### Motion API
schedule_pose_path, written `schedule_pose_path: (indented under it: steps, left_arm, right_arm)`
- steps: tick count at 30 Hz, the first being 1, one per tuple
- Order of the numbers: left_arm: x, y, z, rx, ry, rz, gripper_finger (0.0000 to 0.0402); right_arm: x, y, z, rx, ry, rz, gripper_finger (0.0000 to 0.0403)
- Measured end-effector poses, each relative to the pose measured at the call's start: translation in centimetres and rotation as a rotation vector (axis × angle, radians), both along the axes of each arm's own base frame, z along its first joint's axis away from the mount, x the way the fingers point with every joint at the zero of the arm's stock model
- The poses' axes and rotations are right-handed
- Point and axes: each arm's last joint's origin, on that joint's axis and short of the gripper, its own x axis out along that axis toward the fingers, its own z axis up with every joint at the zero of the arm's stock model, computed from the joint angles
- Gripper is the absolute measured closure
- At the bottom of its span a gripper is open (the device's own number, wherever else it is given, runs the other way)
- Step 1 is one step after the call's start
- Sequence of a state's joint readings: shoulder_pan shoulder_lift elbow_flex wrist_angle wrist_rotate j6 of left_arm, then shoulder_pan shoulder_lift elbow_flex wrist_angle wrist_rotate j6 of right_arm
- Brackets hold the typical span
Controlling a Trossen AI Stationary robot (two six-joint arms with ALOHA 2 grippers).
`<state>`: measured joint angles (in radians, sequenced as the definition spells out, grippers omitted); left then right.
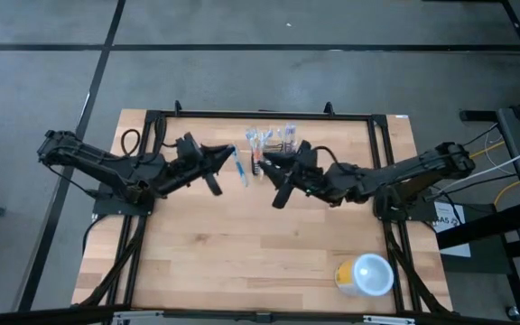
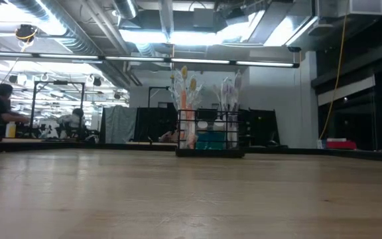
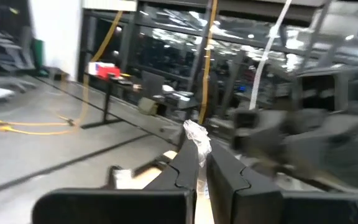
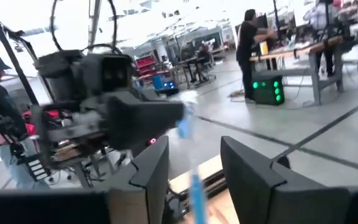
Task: Pick & Place toothbrushing station
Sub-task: Put the blue toothbrush into the left section of the mesh organizer
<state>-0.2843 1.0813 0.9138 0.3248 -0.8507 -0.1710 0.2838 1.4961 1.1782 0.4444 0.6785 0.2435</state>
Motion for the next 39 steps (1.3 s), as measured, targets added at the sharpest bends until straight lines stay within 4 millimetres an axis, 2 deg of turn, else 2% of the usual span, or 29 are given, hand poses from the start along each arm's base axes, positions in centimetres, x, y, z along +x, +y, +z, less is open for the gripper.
schedule_pose_path:
  steps: [5,13,19,24,29,34,39]
  left_arm:
    - [0.5,2.6,0.0,0.042,0.024,0.085,0.0393]
    - [1.8,8.0,-0.2,0.095,-0.018,0.132,0.0393]
    - [4.1,11.6,-2.1,0.103,-0.006,0.143,0.0393]
    - [5.5,13.7,-3.5,0.127,-0.014,0.141,0.0393]
    - [5.7,15.1,-4.3,0.116,0.015,0.172,0.0393]
    - [5.5,15.1,-4.5,0.138,0.079,0.191,0.0393]
    - [5.7,14.9,-5.5,0.096,0.176,0.180,0.0393]
  right_arm:
    - [-1.2,0.6,0.6,-0.024,0.036,-0.012,0.0255]
    - [-2.3,3.4,0.0,0.011,0.081,-0.039,0.0254]
    - [-3.5,5.6,0.0,0.023,0.077,-0.097,0.0254]
    - [-4.6,7.3,0.0,0.067,0.058,-0.124,0.0254]
    - [-5.6,8.7,0.1,0.087,0.046,-0.153,0.0254]
    - [-6.4,9.4,0.3,0.099,0.033,-0.180,0.0254]
    - [-6.8,9.7,0.5,0.103,0.029,-0.194,0.0254]
